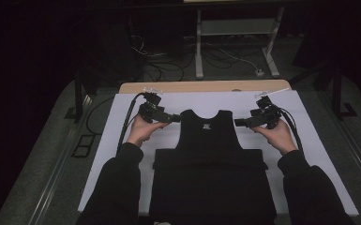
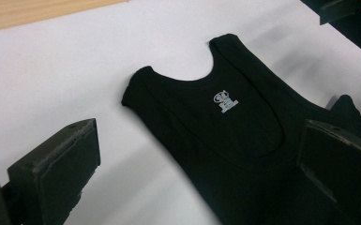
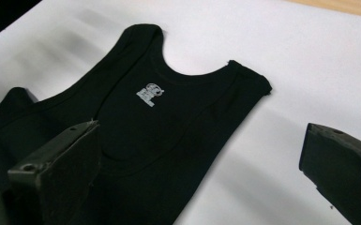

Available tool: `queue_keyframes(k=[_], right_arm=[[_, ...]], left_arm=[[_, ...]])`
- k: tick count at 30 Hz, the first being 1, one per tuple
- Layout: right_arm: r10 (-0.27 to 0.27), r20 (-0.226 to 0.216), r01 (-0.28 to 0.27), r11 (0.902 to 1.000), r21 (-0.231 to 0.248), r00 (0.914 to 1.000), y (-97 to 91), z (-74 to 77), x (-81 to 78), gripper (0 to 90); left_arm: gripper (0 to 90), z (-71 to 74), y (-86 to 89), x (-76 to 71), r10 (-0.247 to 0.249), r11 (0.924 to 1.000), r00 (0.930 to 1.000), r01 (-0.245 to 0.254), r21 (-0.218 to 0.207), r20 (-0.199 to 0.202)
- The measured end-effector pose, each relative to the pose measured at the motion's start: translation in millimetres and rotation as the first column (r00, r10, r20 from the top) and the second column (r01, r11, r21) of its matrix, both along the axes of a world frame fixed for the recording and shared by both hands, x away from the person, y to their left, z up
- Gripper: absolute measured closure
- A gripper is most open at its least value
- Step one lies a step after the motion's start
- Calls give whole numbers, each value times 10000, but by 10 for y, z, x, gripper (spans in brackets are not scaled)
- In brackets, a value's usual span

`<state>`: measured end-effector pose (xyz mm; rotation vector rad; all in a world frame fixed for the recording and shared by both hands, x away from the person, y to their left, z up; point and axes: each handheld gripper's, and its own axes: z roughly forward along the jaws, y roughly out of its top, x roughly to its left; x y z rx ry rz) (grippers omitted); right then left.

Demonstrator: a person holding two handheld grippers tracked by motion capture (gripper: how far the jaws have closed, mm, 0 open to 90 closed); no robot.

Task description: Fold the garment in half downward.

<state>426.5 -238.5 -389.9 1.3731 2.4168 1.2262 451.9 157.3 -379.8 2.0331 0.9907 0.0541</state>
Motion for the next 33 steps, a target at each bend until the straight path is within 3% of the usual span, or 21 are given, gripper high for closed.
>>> queue_keyframes(k=[7, 12, 15, 26, 33], right_arm=[[-155, -221, 154, 9999, -46, 9996, 17, -114, 66, 0], [-158, -295, 156, 9998, -80, 9994, 44, -168, 89, 0], [-155, -360, 152, 9999, -77, 9992, 64, -195, 95, 0], [30, -494, -38, 9999, -148, 9988, 171, -288, 107, 0], [130, -571, -142, 9997, -211, 9983, 233, -345, 108, 0]], left_arm=[[0, -94, -44, 30, 2, 9999, 9998, 0, 125, -179], [0, -120, -74, 35, 12, 10000, 10000, -11, 44, -93], [0, -138, -78, 44, -63, 9996, 9999, 59, 290, 132], [0, -269, -91, 83, 72, 9994, 9995, -61, 334, -314], [0, -316, -132, 87, -21, 9991, 9992, 38, 412, -399]])
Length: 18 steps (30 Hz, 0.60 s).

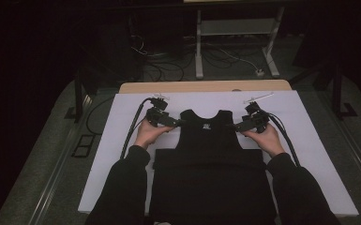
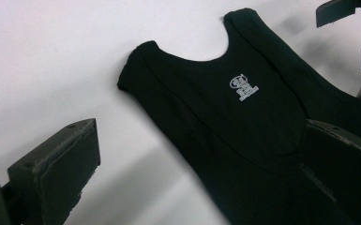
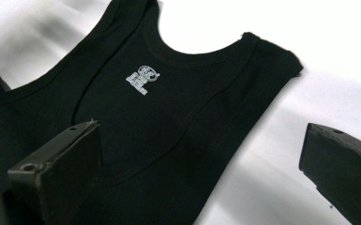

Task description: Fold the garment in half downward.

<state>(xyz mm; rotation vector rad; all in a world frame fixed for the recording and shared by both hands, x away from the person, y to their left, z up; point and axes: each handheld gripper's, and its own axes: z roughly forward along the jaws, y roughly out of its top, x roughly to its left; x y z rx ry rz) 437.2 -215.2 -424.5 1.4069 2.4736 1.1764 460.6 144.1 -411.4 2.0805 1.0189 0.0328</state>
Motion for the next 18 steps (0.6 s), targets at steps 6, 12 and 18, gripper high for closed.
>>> queue_keyframes(k=[6, 12, 18], right_arm=[[69, -85, -70, 10000, -29, 9999, 53, -66, -3, 0], [200, -153, -202, 9997, -146, 9997, 112, -128, -16, 0], [301, -190, -306, 9991, -281, 9994, 166, -164, -23, 0]], left_arm=[[0, -46, -43, -3, -102, 9999, 9999, 103, 46, -87], [0, -132, -89, -19, -201, 9997, 9995, 205, 129, -240], [0, -232, -114, -30, -169, 9998, 9987, 173, 66, -486]])
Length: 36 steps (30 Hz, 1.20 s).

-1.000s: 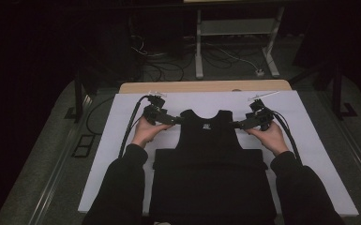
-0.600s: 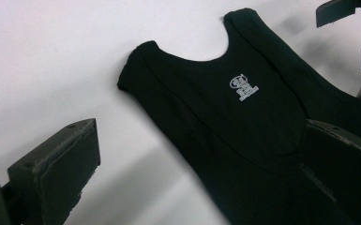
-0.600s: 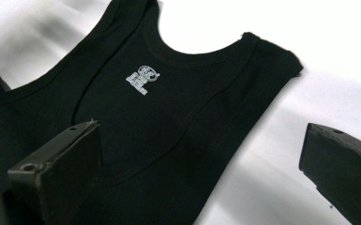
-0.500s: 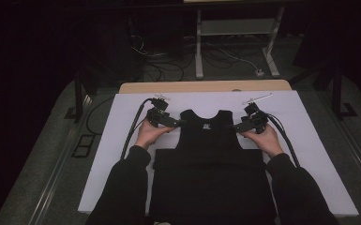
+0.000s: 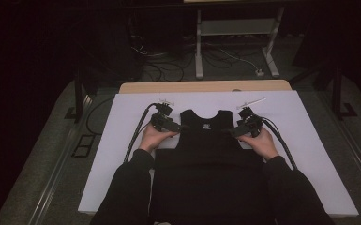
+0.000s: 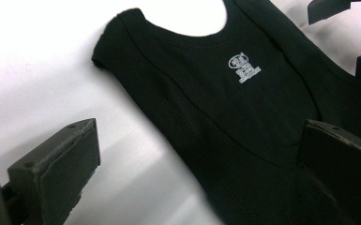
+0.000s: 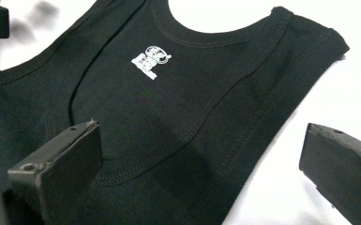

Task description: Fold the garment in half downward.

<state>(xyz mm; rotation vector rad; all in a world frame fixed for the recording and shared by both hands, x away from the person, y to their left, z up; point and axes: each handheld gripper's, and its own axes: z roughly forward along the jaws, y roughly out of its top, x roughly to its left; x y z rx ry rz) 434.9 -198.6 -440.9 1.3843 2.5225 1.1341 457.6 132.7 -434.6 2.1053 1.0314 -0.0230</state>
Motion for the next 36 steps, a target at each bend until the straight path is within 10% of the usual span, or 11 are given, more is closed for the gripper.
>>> queue_keyframes(k=[20, 36], right_arm=[[-263, 210, 269, 9992, -304, 9994, 62, -42, -5, 87], [-1111, 686, 1151, 9918, -565, 9914, 101, -60, 3, 256]], left_arm=[[7, -75, -94, -23, -38, 10000, 9993, 40, 53, -367], [272, -81, -147, -63, 538, 9982, 9985, -539, 246, 38]])
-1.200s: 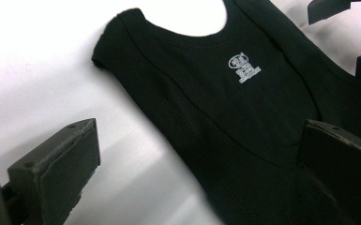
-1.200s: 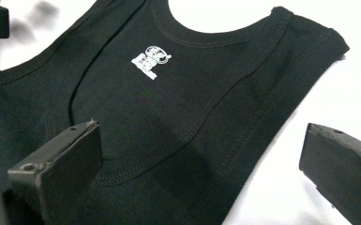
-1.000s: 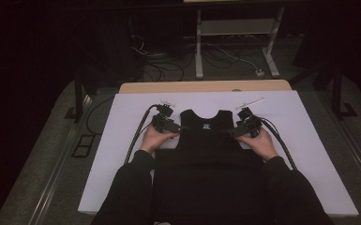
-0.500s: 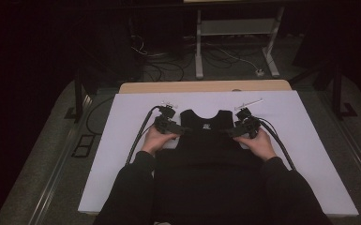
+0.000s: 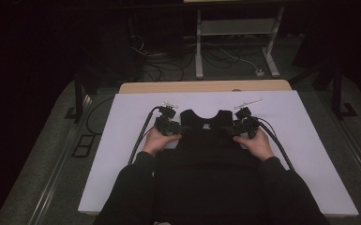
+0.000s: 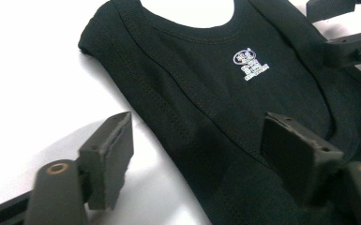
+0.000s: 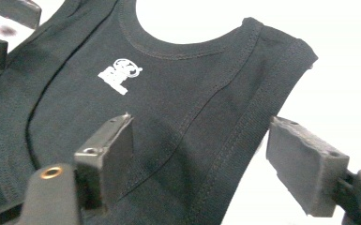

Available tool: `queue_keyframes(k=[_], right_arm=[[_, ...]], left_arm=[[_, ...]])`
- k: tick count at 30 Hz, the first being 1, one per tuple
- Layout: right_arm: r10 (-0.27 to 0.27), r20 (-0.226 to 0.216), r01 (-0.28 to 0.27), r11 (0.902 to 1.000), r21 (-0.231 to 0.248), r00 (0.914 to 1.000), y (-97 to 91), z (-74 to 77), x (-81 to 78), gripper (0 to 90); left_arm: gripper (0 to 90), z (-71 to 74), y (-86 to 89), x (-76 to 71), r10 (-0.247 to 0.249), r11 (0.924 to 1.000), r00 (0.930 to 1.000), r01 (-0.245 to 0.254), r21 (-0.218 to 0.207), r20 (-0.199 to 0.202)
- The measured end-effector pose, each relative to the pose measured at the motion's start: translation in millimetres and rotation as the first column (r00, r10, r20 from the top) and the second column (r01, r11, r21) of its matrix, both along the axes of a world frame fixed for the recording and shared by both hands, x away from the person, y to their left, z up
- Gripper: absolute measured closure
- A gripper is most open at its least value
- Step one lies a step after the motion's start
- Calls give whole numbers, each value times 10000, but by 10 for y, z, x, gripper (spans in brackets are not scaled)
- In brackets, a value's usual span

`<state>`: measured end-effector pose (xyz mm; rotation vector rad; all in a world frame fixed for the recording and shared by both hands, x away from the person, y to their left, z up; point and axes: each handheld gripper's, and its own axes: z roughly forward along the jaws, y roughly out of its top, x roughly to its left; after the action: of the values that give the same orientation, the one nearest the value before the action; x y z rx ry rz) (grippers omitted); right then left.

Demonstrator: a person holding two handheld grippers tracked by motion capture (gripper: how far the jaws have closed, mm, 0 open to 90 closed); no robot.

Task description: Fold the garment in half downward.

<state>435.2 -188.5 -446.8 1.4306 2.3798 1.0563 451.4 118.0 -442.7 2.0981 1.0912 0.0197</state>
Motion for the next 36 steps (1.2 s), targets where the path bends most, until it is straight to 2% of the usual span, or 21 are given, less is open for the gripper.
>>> queue_keyframes(k=[4, 8, 14, 17, 22, 27, 29, 33, 36], right_arm=[[-104, 68, 104, 9999, -91, 9999, 16, -12, -6, 351], [-108, 53, 109, 9999, -94, 9999, 42, -5, -16, 454], [-52, 117, 55, 9997, -232, 9999, 73, -2, -29, 597], [-9, 8, 9, 9999, -165, 10000, 80, 0, -25, 667], [61, -187, -63, 10000, -70, 9998, 107, 7, -29, 758], [87, -387, -80, 9998, 165, 9992, 116, 4, -26, 793], [65, -511, -51, 9996, 280, 9987, 104, 10, -20, 802], [108, -473, -94, 9995, 305, 9988, 79, 49, -32, 809], [174, -337, -161, 9992, 362, 9993, 69, 94, -46, 814]], left_arm=[[353, -6, -38, -15, -9, 10000, 9999, 9, 54, 103], [425, -2, -60, -24, -74, 9996, 9997, 67, 279, 229], [558, -18, -67, -22, 7, 9999, 9998, -10, 121, 189], [615, -15, -76, -30, -160, 9992, 9992, 146, 381, 364], [698, -37, -61, -15, -149, 9999, 9999, 150, -20, 81], [783, -50, -46, -8, -330, 9994, 9993, 327, -119, -185], [818, -47, -56, -15, -277, 9996, 9995, 276, -61, -157], [837, -27, -65, -30, -640, 9976, 9979, 637, 267, 117], [841, -4, -53, -30, -510, 9987, 9987, 509, 90, 79]])
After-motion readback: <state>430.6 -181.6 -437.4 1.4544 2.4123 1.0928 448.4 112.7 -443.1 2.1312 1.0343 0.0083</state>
